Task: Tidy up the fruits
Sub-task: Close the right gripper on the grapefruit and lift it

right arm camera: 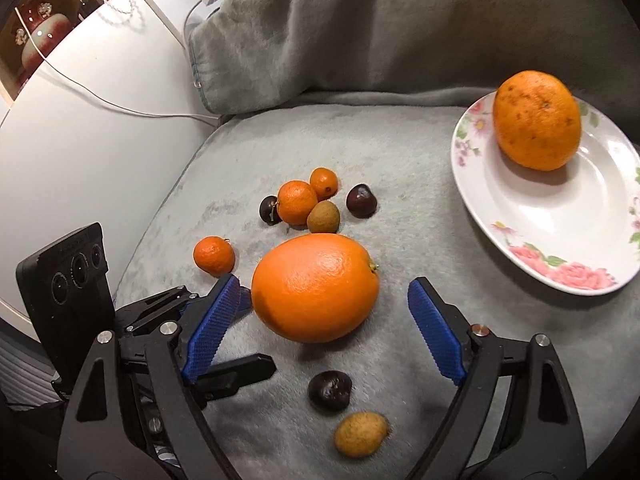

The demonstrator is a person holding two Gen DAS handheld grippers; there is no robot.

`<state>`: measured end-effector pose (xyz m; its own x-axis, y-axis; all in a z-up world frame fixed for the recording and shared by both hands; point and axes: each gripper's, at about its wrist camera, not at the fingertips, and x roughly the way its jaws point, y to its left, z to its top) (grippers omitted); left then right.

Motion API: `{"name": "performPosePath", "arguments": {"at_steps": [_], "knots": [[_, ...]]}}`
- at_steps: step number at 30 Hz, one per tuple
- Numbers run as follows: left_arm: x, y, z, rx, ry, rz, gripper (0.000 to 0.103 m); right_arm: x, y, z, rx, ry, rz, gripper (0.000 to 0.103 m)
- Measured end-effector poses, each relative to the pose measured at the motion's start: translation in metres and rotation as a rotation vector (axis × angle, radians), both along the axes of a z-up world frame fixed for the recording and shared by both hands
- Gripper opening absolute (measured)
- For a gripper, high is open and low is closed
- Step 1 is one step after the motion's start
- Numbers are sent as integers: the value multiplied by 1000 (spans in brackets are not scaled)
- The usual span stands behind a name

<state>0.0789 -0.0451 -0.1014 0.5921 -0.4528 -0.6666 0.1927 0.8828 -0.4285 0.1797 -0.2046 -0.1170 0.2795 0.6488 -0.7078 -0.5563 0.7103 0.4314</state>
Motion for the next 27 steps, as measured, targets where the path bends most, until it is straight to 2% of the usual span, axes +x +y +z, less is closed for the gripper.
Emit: {"name": "performPosePath", "arguments": {"at_steps": [14,27], "knots": [[16,-7,-6,0,23,-19,57,8,2,-10,47,63,30,72],[15,-12,-3,25,15,-2,55,3,3,-7,46,36,27,71]]}}
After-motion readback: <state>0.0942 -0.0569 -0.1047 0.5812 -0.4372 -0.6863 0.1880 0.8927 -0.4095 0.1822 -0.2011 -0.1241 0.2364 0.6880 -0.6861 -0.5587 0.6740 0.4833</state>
